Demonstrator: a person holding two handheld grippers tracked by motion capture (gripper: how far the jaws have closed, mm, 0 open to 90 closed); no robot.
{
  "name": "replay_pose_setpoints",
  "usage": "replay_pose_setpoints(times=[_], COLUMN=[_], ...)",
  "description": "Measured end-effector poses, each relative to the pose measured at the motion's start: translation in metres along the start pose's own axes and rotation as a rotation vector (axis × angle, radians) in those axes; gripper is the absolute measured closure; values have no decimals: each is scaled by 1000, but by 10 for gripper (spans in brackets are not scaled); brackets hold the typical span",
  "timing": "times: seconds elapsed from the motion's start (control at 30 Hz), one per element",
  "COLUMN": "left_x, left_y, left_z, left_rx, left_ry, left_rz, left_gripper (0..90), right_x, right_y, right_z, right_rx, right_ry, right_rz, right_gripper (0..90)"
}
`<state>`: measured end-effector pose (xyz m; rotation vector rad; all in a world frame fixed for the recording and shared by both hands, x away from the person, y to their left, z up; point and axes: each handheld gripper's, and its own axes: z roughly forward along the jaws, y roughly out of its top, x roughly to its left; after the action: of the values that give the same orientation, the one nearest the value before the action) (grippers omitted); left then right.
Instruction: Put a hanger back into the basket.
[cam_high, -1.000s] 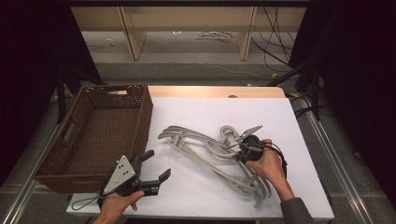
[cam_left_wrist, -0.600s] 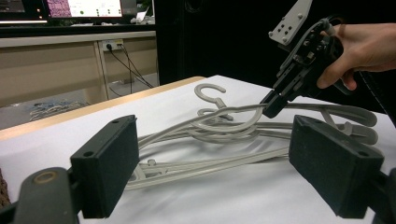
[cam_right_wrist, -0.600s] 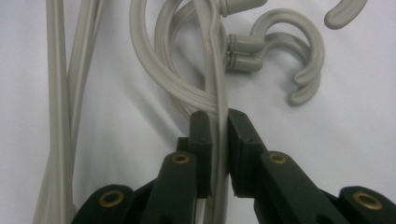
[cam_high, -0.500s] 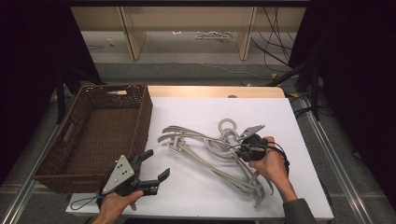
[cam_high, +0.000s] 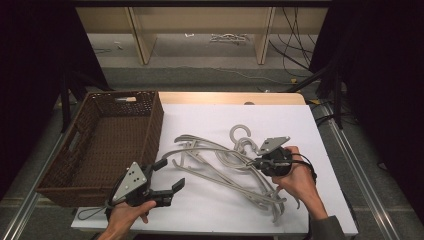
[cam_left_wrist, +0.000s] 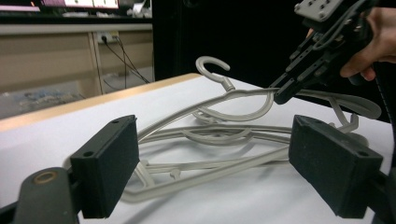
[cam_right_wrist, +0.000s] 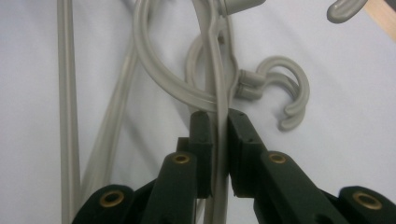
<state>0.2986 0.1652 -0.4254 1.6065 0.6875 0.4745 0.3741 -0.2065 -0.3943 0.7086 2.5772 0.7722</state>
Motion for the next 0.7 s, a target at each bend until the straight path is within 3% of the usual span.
replay_pose_setpoints(times=[0.13,0.2,0.27,0.3,0.5,0.63,0.7], left_x=[-2,-3,-5,-6,-11,-14,-15], left_y=[15,20,25,28,41,42,41], left_z=[7,15,23,29,55,69,74], left_rx=[66,110,118,148,219,285,322], left_ry=[-16,-37,-70,-85,-115,-125,-128], left_rz=[7,6,-1,17,59,106,107], left_gripper=[164,161,161,159,162,216,251], right_x=[9,12,17,21,29,33,35], right_y=[4,7,9,11,16,18,19], right_z=[-9,-14,-17,-19,-22,-23,-23], right_rx=[-4,17,18,11,2,-3,-4], right_ry=[18,46,57,61,75,88,85], right_rz=[-58,-93,-117,-136,-168,-177,-183], right_gripper=[820,820,820,820,820,820,820])
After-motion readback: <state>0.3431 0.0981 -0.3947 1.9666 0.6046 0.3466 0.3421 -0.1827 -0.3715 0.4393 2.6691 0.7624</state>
